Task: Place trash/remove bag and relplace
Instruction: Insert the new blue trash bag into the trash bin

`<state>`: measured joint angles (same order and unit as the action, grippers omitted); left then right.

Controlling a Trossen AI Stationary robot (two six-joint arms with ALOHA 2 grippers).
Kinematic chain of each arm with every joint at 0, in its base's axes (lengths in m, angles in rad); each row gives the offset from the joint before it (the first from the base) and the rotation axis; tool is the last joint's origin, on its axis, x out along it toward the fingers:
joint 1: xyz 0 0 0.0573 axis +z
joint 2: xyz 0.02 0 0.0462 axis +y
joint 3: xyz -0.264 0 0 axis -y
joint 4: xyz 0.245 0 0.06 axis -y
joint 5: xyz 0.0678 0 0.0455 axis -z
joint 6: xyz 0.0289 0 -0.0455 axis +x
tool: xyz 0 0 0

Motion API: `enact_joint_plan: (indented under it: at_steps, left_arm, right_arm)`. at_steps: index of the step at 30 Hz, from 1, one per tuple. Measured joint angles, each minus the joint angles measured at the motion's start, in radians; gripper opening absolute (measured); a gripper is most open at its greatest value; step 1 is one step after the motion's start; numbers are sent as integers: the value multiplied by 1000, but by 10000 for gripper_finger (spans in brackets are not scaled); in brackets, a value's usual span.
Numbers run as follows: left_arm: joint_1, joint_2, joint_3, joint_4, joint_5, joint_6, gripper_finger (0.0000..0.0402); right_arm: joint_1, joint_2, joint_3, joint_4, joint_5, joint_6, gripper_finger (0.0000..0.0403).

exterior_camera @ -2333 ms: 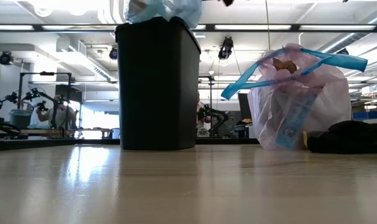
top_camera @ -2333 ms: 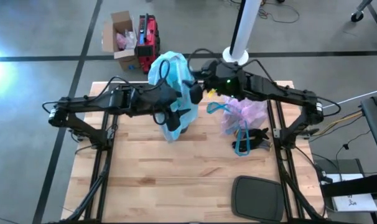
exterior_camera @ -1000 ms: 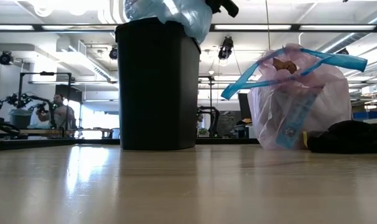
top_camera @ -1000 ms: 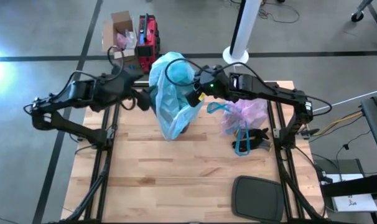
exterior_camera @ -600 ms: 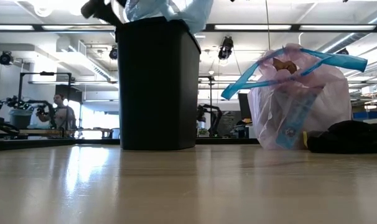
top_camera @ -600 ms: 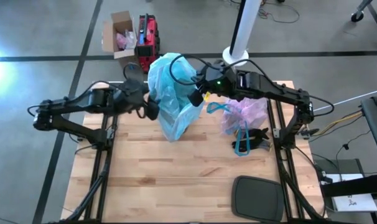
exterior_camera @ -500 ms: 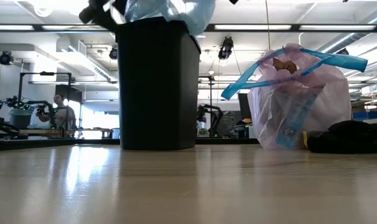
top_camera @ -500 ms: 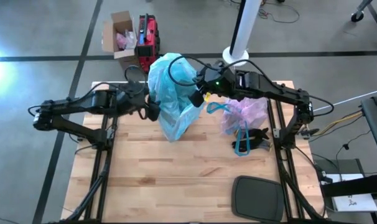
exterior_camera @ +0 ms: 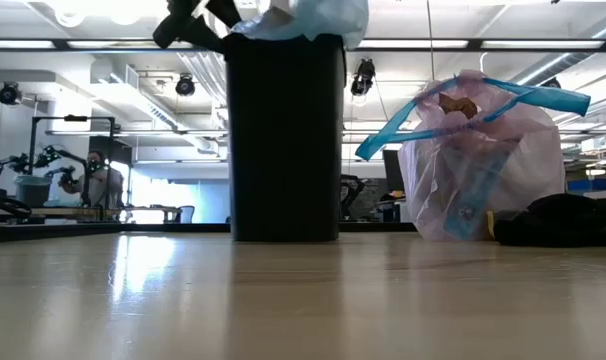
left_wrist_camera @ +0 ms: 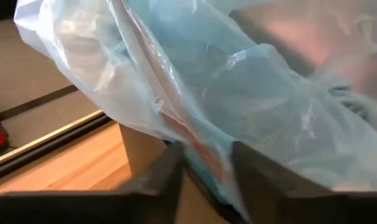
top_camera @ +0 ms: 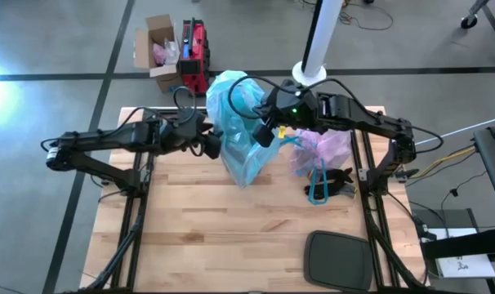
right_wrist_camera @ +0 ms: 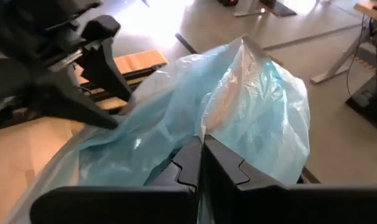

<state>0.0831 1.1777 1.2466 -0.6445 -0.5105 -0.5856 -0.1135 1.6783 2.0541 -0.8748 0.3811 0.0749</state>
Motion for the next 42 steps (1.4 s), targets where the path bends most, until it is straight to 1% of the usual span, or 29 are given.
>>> enact_joint_plan:
  at_steps: [3, 4, 5, 6, 9, 11, 14, 16, 18, 20, 24, 31, 35, 38, 40, 42]
  left_arm:
    - [0, 17, 31, 2, -1, 0, 54]
    - [0, 21, 45, 3, -2, -1, 28]
    - [0, 27, 60, 11, -2, -1, 15]
    - [0, 30, 80, 22, -2, 1, 13]
    - [-1, 34, 142, 28, -2, 22, 24]
    - [-1, 41, 188, 41, 1, 35, 25]
    - [-1, 47, 234, 60, 4, 71, 14]
    - [-1, 52, 257, 96, 4, 77, 4]
    - [-1, 55, 274, 98, 4, 80, 2]
    - [-1, 64, 288, 141, 4, 93, 6]
    - [0, 77, 290, 145, 4, 119, 8]
    - [6, 91, 270, 51, -20, 123, 12]
    - [9, 60, 295, 48, -72, 194, 27]
    - [36, 22, 322, 31, -126, 243, 46]
    - [81, 2, 330, -9, -126, 244, 60]
    - [150, -4, 330, -55, -79, 215, 71]
  right_arm:
    - [0, -20, 0, 6, 0, -21, 0]
    - [0, -28, 0, 3, 1, -25, 0]
    - [0, -35, 0, 6, 1, -33, 0]
    - [0, -43, 0, 13, 2, -35, 0]
    - [-1, -66, 0, 27, 5, -54, 0]
    - [-8, -79, 0, 27, 9, -64, 0]
    - [-18, -89, 0, 30, 12, -65, 0]
    - [-25, -89, 0, 29, 13, -72, 0]
    - [-31, -89, -1, 28, 12, -75, 0]
    - [-40, -89, -2, 28, 12, -75, 0]
    - [-54, -89, -6, 25, 13, -75, 0]
    - [-57, -98, -9, -34, 11, -68, 0]
    - [-57, -121, -9, -82, 12, -68, 0]
    - [-57, -140, -9, -121, 3, -74, 0]
    - [-57, -153, -9, -137, -5, -93, 0]
    - [-57, -161, -9, -148, -34, -102, 0]
